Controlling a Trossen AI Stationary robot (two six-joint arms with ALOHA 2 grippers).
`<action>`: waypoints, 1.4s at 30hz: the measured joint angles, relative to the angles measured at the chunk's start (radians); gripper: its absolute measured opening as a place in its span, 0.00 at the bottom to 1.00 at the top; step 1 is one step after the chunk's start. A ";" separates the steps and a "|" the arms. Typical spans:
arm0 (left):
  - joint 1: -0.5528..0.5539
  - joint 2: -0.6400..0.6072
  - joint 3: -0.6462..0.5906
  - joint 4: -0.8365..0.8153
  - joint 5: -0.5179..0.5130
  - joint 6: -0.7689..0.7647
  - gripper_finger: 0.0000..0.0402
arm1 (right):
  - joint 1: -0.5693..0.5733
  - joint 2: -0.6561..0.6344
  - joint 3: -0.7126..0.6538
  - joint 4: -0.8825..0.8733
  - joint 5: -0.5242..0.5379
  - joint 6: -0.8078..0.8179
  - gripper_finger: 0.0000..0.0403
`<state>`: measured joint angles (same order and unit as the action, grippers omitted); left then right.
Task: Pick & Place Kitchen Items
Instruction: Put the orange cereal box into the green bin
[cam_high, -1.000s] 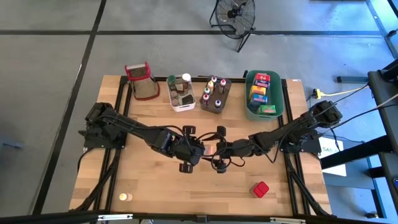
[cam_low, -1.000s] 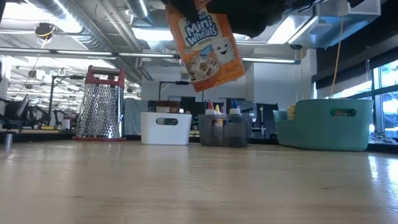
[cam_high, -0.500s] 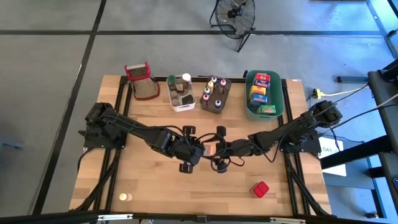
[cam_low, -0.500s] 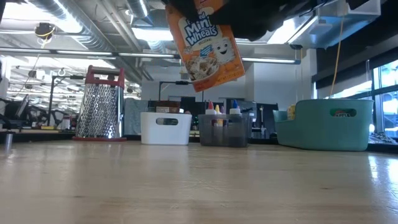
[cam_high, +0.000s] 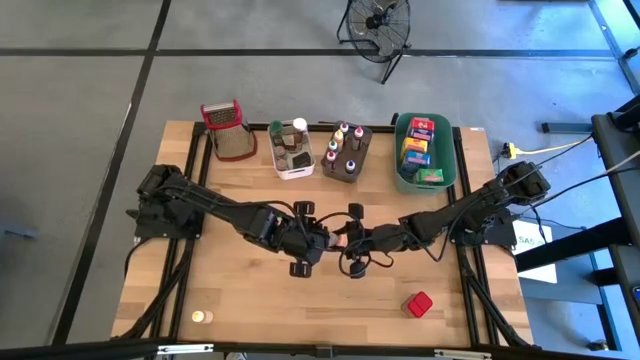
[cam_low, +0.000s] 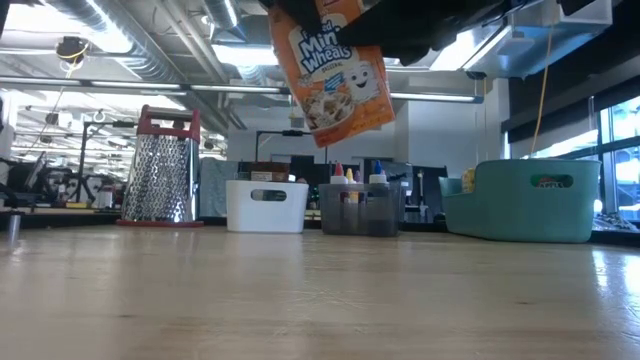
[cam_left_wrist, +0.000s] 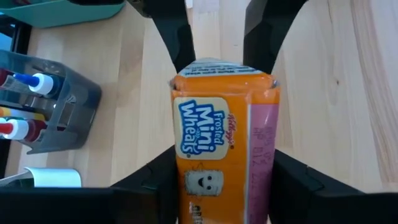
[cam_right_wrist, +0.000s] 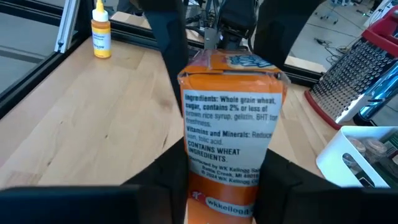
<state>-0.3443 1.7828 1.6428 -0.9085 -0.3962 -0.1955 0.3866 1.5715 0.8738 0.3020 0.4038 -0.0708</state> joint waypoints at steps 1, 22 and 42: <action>0.000 0.000 0.000 0.001 0.000 0.000 0.46 | 0.000 0.000 0.000 0.000 0.000 0.000 0.31; 0.000 -0.082 0.000 -0.078 -0.152 0.076 0.70 | -0.004 -0.008 0.002 -0.028 0.033 0.023 0.30; -0.158 -0.204 0.000 -0.507 -0.266 -0.368 0.70 | 0.105 -0.507 -0.001 -1.087 0.475 0.636 0.30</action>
<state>-0.5026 1.5791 1.6428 -1.4155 -0.6621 -0.5637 0.4920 1.0642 0.8726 -0.7854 0.8787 0.5655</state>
